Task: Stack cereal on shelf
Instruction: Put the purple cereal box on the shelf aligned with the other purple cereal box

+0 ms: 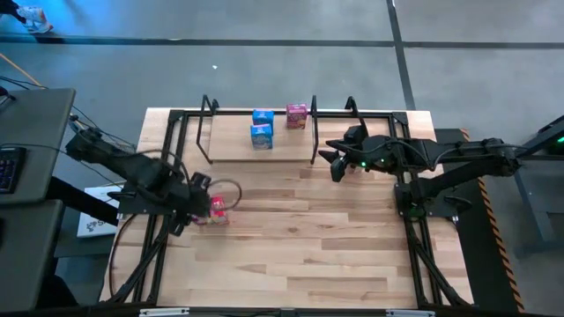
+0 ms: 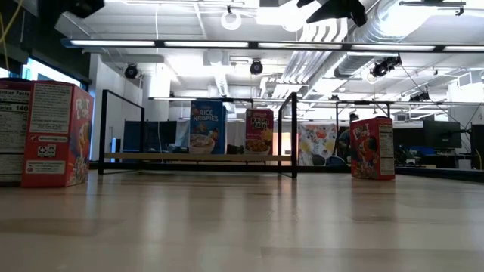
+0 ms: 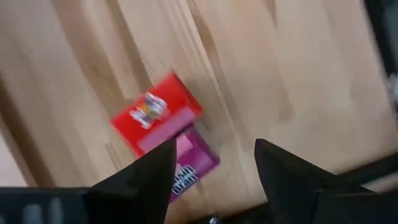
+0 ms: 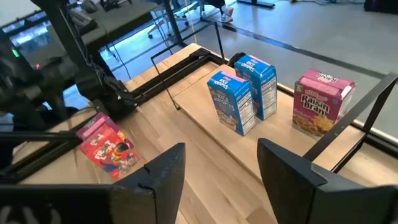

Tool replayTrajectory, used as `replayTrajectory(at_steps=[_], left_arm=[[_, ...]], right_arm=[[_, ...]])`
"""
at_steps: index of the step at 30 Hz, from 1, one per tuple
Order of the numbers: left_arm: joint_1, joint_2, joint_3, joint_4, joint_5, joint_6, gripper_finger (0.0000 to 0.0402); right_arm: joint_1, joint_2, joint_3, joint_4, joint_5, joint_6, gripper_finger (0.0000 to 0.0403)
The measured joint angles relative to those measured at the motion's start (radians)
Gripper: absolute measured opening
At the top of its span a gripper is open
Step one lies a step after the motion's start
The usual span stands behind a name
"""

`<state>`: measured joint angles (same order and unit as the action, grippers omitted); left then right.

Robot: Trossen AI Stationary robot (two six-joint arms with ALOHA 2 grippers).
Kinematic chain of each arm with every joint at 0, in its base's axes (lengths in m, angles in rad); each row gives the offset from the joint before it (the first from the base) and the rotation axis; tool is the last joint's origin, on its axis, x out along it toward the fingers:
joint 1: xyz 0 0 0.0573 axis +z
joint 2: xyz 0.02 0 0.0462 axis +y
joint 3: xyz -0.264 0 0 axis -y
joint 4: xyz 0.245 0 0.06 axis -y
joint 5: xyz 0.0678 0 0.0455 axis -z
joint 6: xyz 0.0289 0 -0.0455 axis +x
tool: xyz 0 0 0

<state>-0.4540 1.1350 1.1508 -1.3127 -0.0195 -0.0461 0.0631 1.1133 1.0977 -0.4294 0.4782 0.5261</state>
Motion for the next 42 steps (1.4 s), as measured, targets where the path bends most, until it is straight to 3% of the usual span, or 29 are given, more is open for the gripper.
replayTrajectory(at_steps=[10,21,30,42], left_arm=[[0.024,-0.052,-0.161,0.012,-0.050,0.198,0.0210],[0.108,-0.043,-0.170,0.054,-0.027,0.306,0.0238],[0.109,-0.042,-0.170,0.049,0.008,0.391,0.0265],[0.109,-0.031,-0.222,0.032,0.005,0.501,0.0267]], right_arm=[[0.000,0.000,0.000,0.000,0.000,0.061,0.0190],[0.000,0.000,0.000,0.000,0.001,0.077,0.0190],[0.000,0.000,0.000,0.000,0.001,0.080,0.0190],[0.000,0.000,0.000,-0.001,0.019,0.097,0.0190]])
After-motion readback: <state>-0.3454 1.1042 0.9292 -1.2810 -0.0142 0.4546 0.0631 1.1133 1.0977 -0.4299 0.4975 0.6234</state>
